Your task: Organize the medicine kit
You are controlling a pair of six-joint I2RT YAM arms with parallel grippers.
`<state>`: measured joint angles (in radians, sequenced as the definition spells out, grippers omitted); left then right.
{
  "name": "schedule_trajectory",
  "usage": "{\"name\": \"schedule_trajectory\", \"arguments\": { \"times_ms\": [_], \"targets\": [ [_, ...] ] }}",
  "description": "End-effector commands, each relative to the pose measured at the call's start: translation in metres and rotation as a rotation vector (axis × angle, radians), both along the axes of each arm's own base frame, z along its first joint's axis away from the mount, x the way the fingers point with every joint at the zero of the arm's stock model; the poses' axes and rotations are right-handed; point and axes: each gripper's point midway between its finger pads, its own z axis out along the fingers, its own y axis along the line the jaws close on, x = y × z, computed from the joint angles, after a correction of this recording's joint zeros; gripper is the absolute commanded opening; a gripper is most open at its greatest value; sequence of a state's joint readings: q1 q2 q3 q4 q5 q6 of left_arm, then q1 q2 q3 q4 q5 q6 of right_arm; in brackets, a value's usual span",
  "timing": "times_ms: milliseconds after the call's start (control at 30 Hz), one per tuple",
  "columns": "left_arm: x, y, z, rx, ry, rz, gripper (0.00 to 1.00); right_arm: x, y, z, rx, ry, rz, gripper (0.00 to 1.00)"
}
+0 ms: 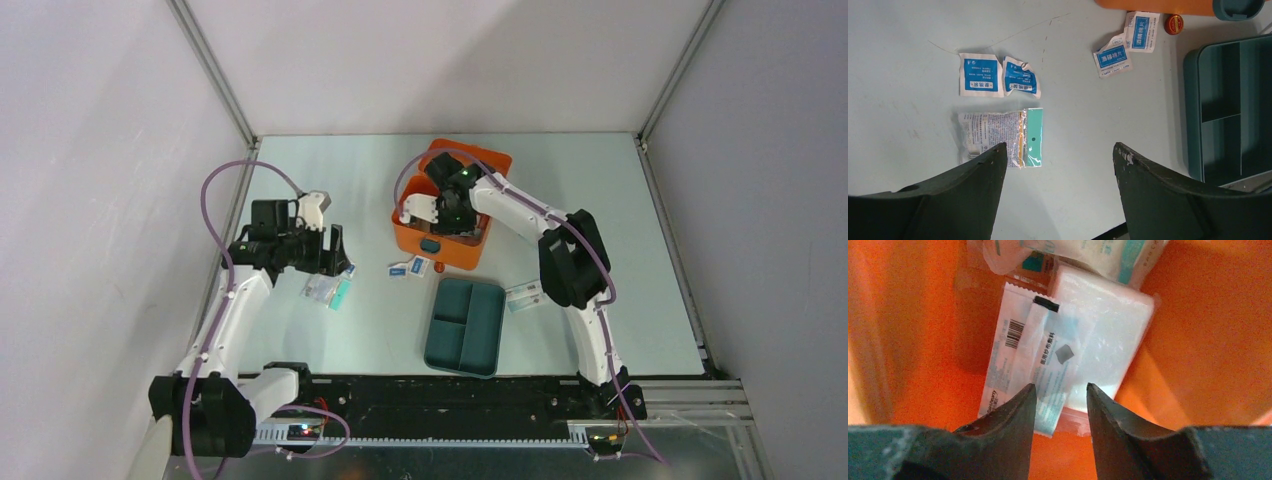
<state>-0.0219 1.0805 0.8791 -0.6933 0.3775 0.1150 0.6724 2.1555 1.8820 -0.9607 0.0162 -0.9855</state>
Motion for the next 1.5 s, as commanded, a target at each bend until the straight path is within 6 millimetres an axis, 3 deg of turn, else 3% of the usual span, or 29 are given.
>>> {"name": "schedule_trajectory", "arguments": {
  "times_ms": [0, 267, 367, 467, 500, 567, 600, 633, 667, 700, 733, 767, 867, 933, 1033, 1067, 1167, 1267, 1467],
  "targets": [
    [0.001, -0.001, 0.006, 0.008, -0.043, -0.027, 0.83, 0.012, 0.000, 0.034, 0.021, -0.064, -0.012, 0.49],
    [0.005, -0.006, 0.007, -0.021, -0.030, -0.039, 0.82, 0.008, -0.014, 0.097, 0.152, -0.108, -0.075, 0.58],
    [0.004, -0.007, 0.007, -0.027, -0.026, -0.047, 0.82, 0.003, -0.028, 0.110, 0.204, -0.096, -0.132, 0.83],
    [0.003, -0.008, 0.006, -0.029, -0.026, -0.053, 0.82, -0.008, -0.043, 0.136, 0.312, -0.089, -0.211, 0.86],
    [0.003, -0.008, 0.006, -0.029, -0.028, -0.053, 0.82, -0.011, -0.050, 0.136, 0.359, -0.055, -0.232, 0.87],
    [0.003, -0.008, 0.007, -0.031, -0.027, -0.054, 0.82, -0.023, -0.061, 0.160, 0.488, -0.028, -0.292, 0.97],
    [0.004, -0.009, 0.007, -0.032, -0.027, -0.057, 0.82, -0.023, -0.075, 0.157, 0.520, -0.004, -0.334, 0.98],
    [0.004, -0.009, 0.007, -0.034, -0.026, -0.057, 0.82, -0.034, -0.073, 0.167, 0.595, 0.031, -0.329, 0.99],
    [0.004, -0.010, 0.007, -0.036, -0.026, -0.057, 0.82, -0.039, -0.086, 0.157, 0.611, 0.074, -0.365, 0.99],
    [0.004, -0.010, 0.008, -0.038, -0.025, -0.057, 0.82, -0.052, -0.084, 0.164, 0.673, 0.113, -0.333, 0.99],
    [0.005, -0.011, 0.008, -0.041, -0.024, -0.058, 0.82, -0.062, -0.094, 0.148, 0.675, 0.174, -0.361, 0.99],
    [0.005, -0.011, 0.008, -0.043, -0.023, -0.057, 0.82, -0.074, -0.092, 0.149, 0.712, 0.209, -0.311, 1.00],
    [0.005, -0.012, 0.009, -0.048, -0.022, -0.059, 0.82, -0.112, -0.107, 0.112, 0.676, 0.346, -0.252, 0.98],
    [0.005, -0.012, 0.007, -0.048, -0.018, -0.058, 0.82, -0.119, -0.118, 0.093, 0.610, 0.344, -0.217, 0.93],
    [0.005, -0.012, 0.007, -0.050, -0.015, -0.056, 0.82, -0.117, -0.134, 0.061, 0.495, 0.334, -0.204, 0.78],
    [0.005, -0.012, 0.007, -0.049, -0.016, -0.055, 0.82, -0.108, -0.140, 0.055, 0.462, 0.281, -0.189, 0.74],
    [0.005, -0.010, 0.009, -0.042, -0.025, -0.049, 0.82, -0.097, -0.151, 0.028, 0.404, 0.162, -0.127, 0.72],
    [0.004, -0.008, 0.009, -0.030, -0.030, -0.040, 0.82, -0.089, -0.157, 0.015, 0.333, 0.063, -0.043, 0.71],
    [0.004, -0.006, 0.010, -0.021, -0.040, -0.032, 0.82, -0.097, -0.158, -0.020, 0.175, 0.000, 0.127, 0.69]
  ]
}}
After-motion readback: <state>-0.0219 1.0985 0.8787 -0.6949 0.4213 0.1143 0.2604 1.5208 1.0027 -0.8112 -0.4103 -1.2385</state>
